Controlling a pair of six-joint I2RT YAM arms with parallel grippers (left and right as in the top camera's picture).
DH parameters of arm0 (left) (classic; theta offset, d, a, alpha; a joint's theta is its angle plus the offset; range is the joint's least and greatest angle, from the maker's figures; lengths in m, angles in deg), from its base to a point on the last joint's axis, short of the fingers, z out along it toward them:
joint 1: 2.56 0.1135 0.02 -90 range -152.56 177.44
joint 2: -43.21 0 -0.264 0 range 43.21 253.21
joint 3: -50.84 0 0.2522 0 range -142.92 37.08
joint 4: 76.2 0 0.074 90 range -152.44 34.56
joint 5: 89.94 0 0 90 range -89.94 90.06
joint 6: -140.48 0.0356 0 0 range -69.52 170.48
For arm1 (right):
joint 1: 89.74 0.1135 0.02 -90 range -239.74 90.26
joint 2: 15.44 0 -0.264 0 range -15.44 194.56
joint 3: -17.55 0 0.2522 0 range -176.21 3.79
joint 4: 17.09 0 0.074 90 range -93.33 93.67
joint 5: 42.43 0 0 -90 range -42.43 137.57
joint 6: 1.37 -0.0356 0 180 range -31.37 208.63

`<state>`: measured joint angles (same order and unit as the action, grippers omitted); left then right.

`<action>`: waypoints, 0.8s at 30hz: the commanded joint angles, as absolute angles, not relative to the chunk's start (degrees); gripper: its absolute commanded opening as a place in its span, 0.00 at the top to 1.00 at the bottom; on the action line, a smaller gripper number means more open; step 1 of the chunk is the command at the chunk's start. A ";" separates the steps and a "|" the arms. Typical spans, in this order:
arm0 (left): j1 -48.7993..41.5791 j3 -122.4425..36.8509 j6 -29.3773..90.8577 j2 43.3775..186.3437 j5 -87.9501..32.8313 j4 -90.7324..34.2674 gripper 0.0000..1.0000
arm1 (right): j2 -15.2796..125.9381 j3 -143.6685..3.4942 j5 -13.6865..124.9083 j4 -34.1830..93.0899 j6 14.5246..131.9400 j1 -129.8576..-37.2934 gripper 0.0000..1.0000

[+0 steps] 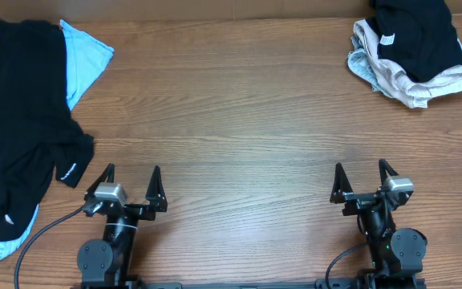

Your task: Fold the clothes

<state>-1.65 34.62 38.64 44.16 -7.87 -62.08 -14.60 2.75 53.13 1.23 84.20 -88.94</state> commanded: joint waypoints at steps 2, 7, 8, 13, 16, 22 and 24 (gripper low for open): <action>-1.09 36.81 38.69 43.38 -6.99 -59.80 0.00 | -15.28 3.34 53.02 0.98 84.58 -88.68 0.00; -1.06 36.81 38.86 43.38 -6.40 -58.52 0.00 | -15.28 3.34 53.02 0.98 84.58 -88.68 0.00; -1.06 36.81 38.86 43.38 -6.47 -58.60 0.00 | -15.28 3.34 53.02 0.98 84.58 -88.68 0.00; -1.09 36.81 38.88 43.46 -6.40 -58.60 0.00 | -15.28 3.34 53.02 0.98 84.58 -88.68 0.00; -1.09 36.81 38.88 43.46 -6.40 -58.60 0.00 | -15.28 3.34 53.02 0.98 84.58 -88.68 0.00; -1.09 36.81 38.88 43.46 -6.40 -58.60 0.00 | -15.28 3.34 53.02 0.98 84.58 -88.68 0.00; -1.09 36.81 38.88 43.46 -6.40 -58.60 0.00 | -15.28 3.34 53.00 0.98 84.58 -88.68 0.00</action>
